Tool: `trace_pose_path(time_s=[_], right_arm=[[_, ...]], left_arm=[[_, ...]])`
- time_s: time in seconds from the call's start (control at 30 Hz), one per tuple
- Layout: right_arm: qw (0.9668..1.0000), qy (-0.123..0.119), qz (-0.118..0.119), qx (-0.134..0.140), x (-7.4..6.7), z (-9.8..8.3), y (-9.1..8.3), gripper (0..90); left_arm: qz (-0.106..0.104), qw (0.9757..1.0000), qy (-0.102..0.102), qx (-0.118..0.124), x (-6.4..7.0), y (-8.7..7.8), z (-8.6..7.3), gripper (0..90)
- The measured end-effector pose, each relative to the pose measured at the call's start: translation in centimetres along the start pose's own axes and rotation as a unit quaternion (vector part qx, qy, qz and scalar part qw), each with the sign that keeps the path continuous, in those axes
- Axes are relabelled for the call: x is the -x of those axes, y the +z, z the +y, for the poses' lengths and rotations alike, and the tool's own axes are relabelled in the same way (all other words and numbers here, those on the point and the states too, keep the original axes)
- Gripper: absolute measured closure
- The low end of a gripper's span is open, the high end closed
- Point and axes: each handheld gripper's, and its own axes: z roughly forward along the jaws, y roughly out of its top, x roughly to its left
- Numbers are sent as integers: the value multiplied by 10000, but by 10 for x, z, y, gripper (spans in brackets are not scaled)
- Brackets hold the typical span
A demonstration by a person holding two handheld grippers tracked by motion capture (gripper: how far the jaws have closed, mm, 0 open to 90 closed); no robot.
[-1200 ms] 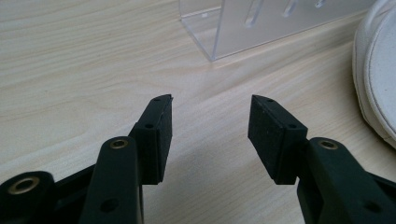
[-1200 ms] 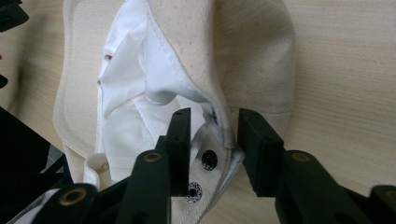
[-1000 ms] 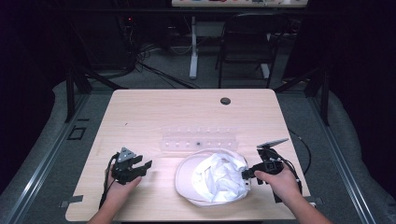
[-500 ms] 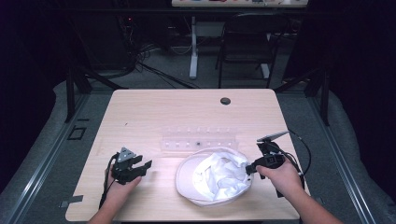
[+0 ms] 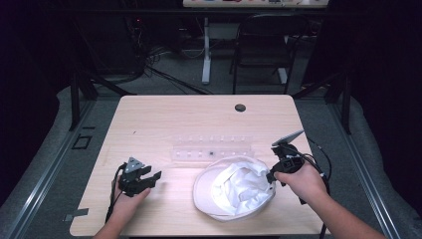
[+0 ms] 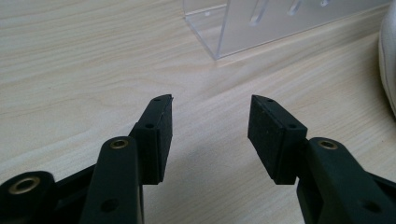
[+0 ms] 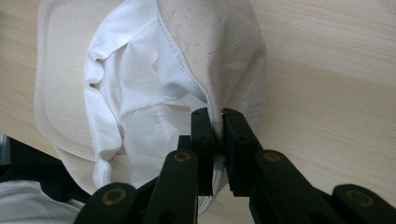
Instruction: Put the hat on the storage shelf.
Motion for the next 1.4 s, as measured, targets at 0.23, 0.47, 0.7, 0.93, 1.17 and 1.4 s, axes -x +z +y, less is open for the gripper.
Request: trace_pose_path(time_s=[0.23, 0.47, 0.7, 0.93, 1.17, 1.4], right_arm=[[9993, -145, -217, -251, -7, 7, -14, 838], [9989, -153, -389, -217, -19, 15, -26, 837], [9979, -268, -530, -244, -28, 20, -34, 837], [9972, -299, -594, -353, -36, 25, -42, 837], [9974, -262, -567, -367, -47, 29, -50, 837], [9991, -121, -184, -373, -49, 34, -62, 837]], left_arm=[[-9, 10000, 10, -2, 0, 0, 0, 503], [-31, 10000, 22, -49, 0, 0, 0, 503], [-34, 10000, 46, -53, 0, 0, 0, 503], [-56, 9999, 65, -95, 0, 1, 0, 503], [-58, 9999, 62, -99, 0, 0, 0, 503], [-51, 9999, 65, -91, 0, 0, 0, 503]])
